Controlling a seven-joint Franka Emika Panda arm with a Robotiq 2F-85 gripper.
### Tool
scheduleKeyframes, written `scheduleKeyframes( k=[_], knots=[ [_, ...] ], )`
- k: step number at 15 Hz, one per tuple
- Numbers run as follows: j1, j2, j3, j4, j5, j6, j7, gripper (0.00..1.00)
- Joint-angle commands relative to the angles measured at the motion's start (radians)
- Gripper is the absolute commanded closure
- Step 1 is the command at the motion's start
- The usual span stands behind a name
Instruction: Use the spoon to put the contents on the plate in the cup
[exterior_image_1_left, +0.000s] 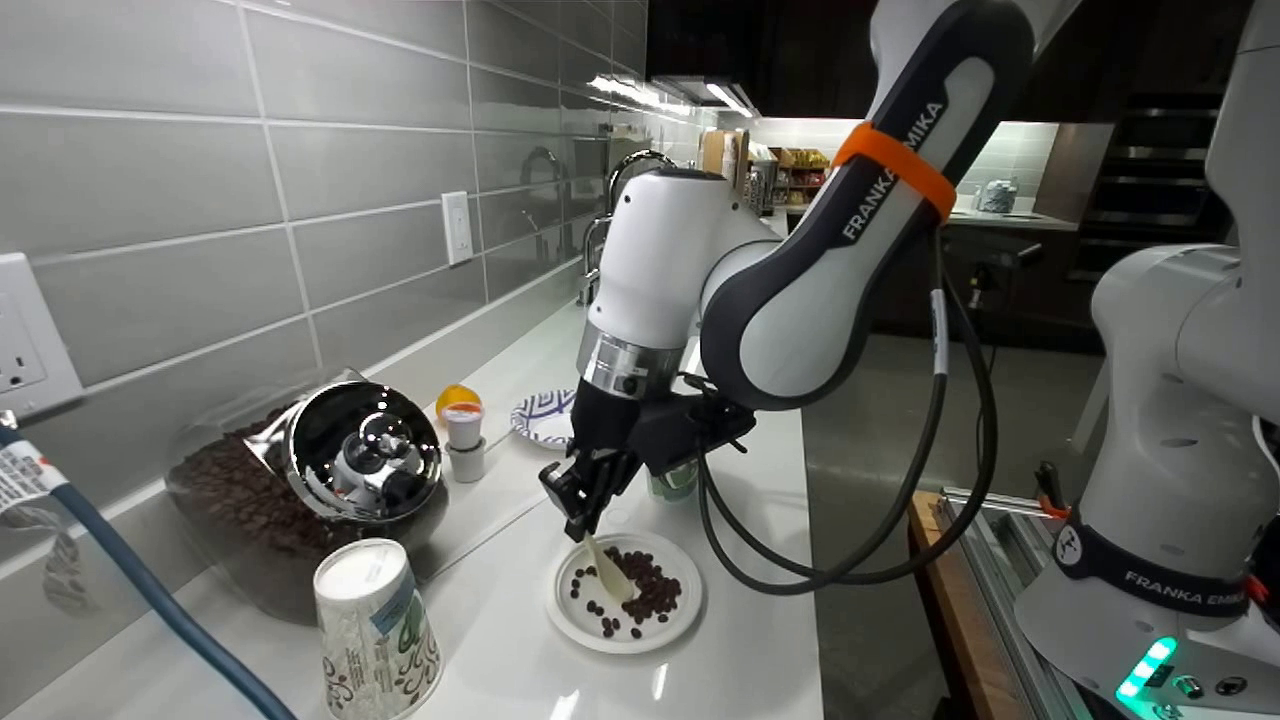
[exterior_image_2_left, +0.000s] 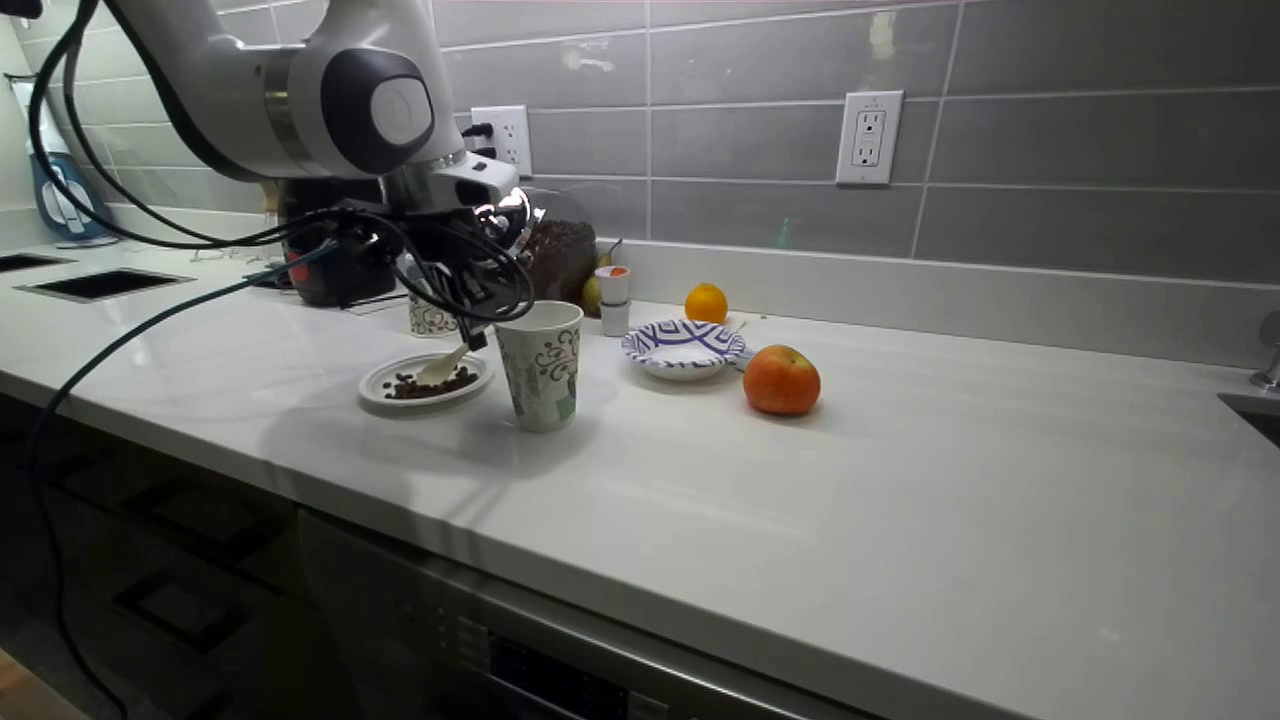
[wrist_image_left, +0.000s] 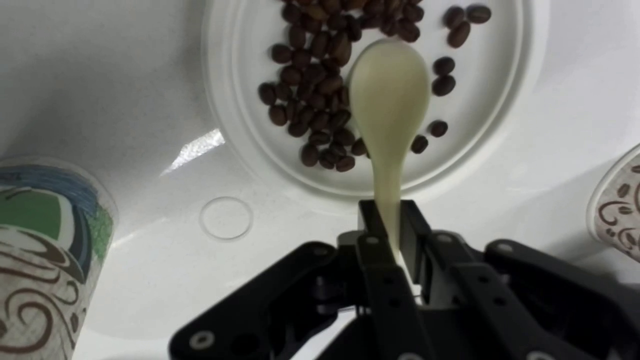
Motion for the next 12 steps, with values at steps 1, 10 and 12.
scheduleKeyframes(
  k=[1,10,12],
  knots=[
    [-0.012,-0.041,0.012,-0.021,0.021,-0.048,-0.041,0.97],
    [-0.020,-0.063,0.007,-0.028,-0.017,-0.110,-0.089,0.97],
    [-0.020,-0.063,0.002,-0.029,-0.041,-0.111,-0.082,0.97]
  ],
)
